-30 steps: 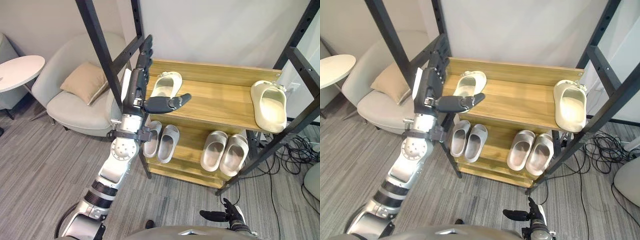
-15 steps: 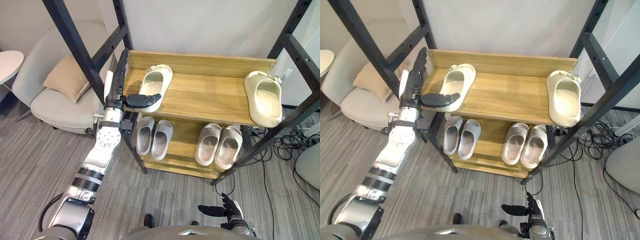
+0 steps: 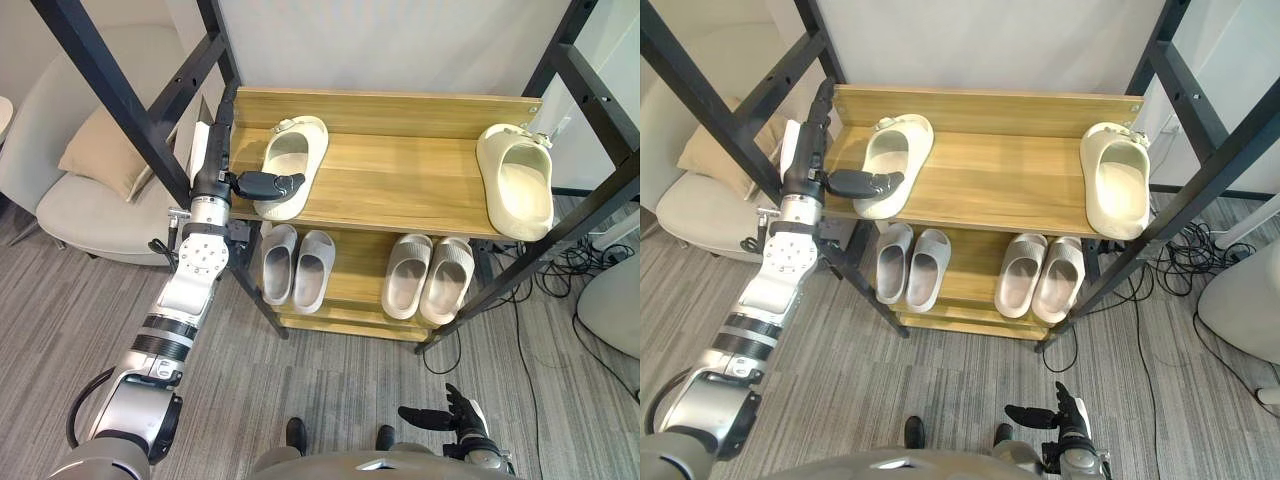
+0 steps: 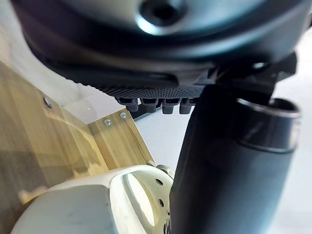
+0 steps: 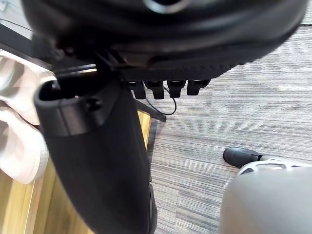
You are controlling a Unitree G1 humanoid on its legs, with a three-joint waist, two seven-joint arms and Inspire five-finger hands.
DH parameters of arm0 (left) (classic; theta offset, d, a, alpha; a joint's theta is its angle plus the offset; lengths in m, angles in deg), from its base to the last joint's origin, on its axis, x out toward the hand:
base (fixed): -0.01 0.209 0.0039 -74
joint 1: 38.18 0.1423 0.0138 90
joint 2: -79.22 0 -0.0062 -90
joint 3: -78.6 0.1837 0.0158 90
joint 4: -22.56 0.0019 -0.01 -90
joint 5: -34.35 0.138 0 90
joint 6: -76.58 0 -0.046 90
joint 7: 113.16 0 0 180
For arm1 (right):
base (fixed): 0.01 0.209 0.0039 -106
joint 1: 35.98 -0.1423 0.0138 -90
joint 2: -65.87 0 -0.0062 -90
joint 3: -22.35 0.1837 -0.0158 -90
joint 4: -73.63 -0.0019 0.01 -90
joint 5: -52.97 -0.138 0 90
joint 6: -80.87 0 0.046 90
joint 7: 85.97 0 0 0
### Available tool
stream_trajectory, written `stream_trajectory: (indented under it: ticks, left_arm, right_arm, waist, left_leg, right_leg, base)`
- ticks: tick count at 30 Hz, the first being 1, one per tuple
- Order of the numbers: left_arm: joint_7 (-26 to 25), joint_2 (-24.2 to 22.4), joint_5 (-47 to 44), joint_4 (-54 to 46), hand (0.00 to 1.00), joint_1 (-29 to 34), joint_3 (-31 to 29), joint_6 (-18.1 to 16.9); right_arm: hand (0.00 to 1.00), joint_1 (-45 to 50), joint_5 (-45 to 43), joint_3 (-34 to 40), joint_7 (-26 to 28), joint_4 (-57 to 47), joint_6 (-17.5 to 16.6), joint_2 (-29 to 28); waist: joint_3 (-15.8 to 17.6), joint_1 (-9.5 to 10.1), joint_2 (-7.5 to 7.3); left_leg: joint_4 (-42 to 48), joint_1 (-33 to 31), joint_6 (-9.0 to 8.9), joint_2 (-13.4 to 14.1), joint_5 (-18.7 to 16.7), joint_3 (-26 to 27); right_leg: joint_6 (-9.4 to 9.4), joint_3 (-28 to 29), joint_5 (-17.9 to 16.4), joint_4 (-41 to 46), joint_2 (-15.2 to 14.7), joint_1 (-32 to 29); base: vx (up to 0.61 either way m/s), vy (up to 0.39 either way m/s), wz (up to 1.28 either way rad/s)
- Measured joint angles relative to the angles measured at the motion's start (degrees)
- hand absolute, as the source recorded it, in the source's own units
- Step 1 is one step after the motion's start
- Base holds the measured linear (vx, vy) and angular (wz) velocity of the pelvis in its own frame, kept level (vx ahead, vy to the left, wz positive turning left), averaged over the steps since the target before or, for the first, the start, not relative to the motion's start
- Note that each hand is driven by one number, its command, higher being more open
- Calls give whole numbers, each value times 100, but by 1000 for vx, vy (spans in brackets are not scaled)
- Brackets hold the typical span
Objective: Organize the slippers on the shoe rack
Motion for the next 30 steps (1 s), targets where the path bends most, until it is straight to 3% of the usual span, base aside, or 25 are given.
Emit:
stream_trajectory:
  ticks: [14, 30]
  left_arm:
    - [5, 310, 238, 414, 100, -458, 0, 34]
    - [6, 418, 226, 944, 100, -902, 2, 138]
  right_arm:
    - [100, 23, 2, 11, 24, -40, -2, 67]
    - [100, 42, 0, 1, 28, -111, -2, 60]
  waist:
    - [62, -5, 106]
    - [66, -12, 108]
  left_leg:
    - [0, -18, -3, 16, -1, 76]
    - [0, -109, -7, 33, -4, 142]
  right_leg:
    - [-20, 58, 15, 8, 13, -62]
    - [-33, 141, 24, 26, 26, -194]
  base:
    - [-8, 9, -2]
    - [-3, 5, -2]
